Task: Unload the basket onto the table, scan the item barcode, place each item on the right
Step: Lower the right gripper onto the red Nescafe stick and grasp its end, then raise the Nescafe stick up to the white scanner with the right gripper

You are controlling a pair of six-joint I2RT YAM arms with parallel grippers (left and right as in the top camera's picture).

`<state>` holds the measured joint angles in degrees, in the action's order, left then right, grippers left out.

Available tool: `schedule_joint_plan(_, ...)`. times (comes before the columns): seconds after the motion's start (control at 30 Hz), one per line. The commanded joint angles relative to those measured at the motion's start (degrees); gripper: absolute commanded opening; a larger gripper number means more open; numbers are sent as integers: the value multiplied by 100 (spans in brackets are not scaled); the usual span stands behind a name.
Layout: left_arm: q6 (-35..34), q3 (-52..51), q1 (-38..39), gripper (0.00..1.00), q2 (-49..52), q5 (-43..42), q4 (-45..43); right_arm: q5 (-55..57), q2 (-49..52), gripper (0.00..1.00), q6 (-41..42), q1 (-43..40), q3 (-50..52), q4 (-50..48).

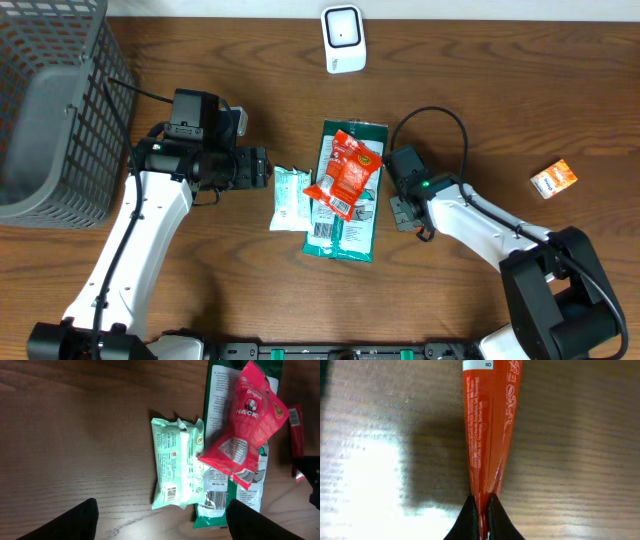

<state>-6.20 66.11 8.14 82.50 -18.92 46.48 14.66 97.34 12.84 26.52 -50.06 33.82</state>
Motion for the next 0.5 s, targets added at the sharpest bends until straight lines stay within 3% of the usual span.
schedule_joint_plan(0.0, -33, 61, -4, 82, -50, 37, 20, -758, -118, 1, 37, -138, -155, 341)
schedule_joint_plan(0.47, -33, 61, -4, 82, -50, 37, 20, -2844, -1443, 1, -240, -1003, -227, 426)
